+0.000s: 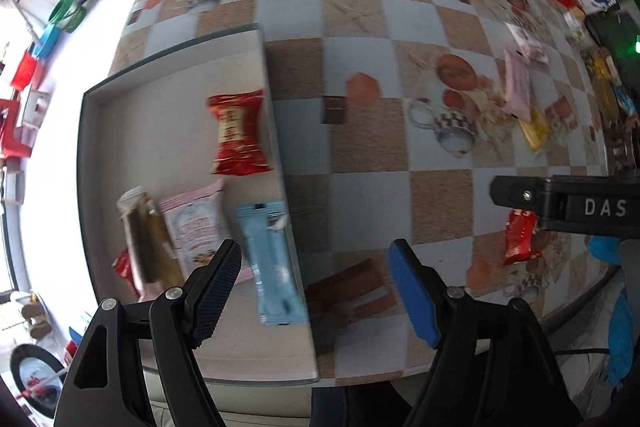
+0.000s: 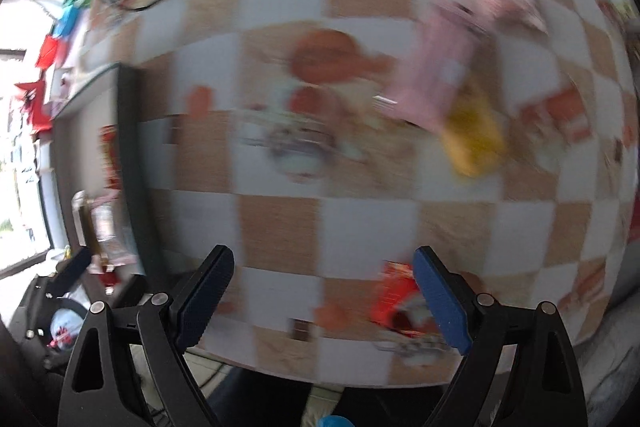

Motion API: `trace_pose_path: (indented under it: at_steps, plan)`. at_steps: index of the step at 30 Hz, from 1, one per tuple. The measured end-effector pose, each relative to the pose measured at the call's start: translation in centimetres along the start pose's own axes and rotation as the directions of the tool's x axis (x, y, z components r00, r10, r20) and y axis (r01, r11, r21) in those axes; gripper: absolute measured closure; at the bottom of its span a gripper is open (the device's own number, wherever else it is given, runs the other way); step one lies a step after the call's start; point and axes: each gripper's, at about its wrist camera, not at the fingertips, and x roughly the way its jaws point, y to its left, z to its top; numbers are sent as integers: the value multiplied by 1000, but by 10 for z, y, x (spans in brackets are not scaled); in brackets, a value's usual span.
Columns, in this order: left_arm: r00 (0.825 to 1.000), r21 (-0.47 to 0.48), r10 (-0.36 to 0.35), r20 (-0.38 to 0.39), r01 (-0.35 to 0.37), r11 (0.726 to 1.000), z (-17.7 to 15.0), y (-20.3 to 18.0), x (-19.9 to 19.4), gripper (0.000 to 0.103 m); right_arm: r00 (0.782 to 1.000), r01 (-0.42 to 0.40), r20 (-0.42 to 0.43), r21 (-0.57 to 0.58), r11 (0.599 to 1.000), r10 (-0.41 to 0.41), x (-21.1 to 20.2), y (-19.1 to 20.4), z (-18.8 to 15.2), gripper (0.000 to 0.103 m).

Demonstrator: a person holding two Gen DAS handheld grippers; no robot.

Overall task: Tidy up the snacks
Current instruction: 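Return both tools to the snacks and grasp a pink bar with the left tool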

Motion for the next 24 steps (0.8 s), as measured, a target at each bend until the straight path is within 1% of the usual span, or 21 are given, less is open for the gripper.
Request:
trace_pose_path:
  at_steps: [3, 7, 11, 16, 20, 24]
  plan:
    - [1000, 31, -4, -14, 5, 1000, 2, -15, 5, 24, 1000, 21, -19, 71, 997, -20, 6, -36, -7, 11]
    - [999, 61, -4, -33, 6, 998, 3, -29, 10, 24, 999, 14, -48, 144, 990, -8, 14, -66, -16, 11]
    - [999, 77, -1, -38, 4, 997, 7, -40, 12, 24, 998, 7, -67, 136, 991, 2, 21, -73, -24, 11]
    - [999, 109, -9, -44, 14, 994, 21, -57, 13, 24, 995, 0, -101, 98, 995, 10, 37, -67, -34, 11]
    - [999, 154, -23, -25, 26, 988, 44, -80, 11, 24, 993, 37, -113, 88, 995, -27, 49, -74, -41, 11]
    - [999, 197, -42, -11, 43, 979, 74, -110, 12, 24, 991, 94, -111, 125, 988, -81, 58, -96, -41, 11]
